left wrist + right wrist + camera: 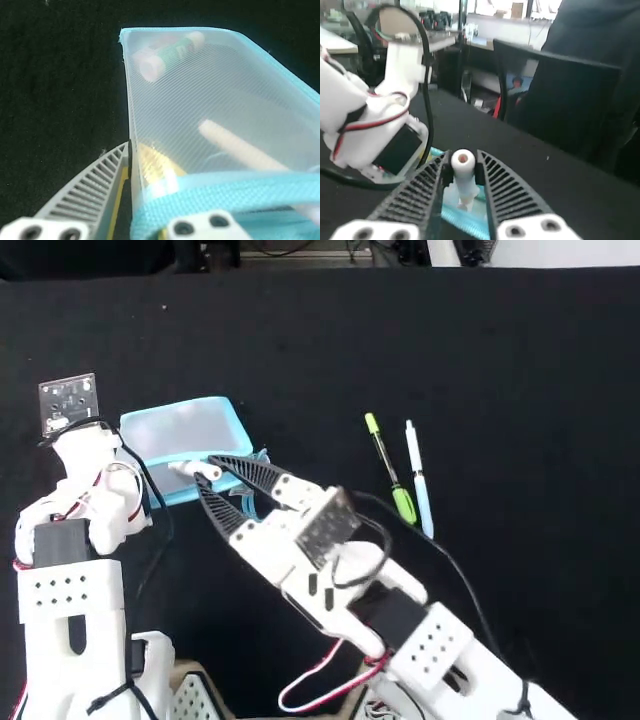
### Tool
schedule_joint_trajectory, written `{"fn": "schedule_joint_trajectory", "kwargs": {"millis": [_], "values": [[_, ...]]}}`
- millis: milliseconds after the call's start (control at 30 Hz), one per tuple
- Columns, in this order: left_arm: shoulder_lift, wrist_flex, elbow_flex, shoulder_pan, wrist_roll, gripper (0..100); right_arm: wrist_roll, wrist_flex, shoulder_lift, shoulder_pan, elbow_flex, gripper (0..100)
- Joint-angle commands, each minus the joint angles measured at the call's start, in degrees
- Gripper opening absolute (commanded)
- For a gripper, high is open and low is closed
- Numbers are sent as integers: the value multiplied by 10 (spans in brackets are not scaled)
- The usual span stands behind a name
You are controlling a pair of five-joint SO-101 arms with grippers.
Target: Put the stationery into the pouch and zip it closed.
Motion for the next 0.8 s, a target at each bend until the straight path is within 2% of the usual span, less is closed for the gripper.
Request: {"fn": "schedule_joint_trajectory", "kwargs": {"millis": [0,600,767], "values": [[0,-1,2,0,4,36,3,-9,10,5,-41,114],[0,-2,2,0,4,36,3,171,-116,7,-88,124],[0,-2,2,0,4,36,3,173,-116,58,-88,124]]}}
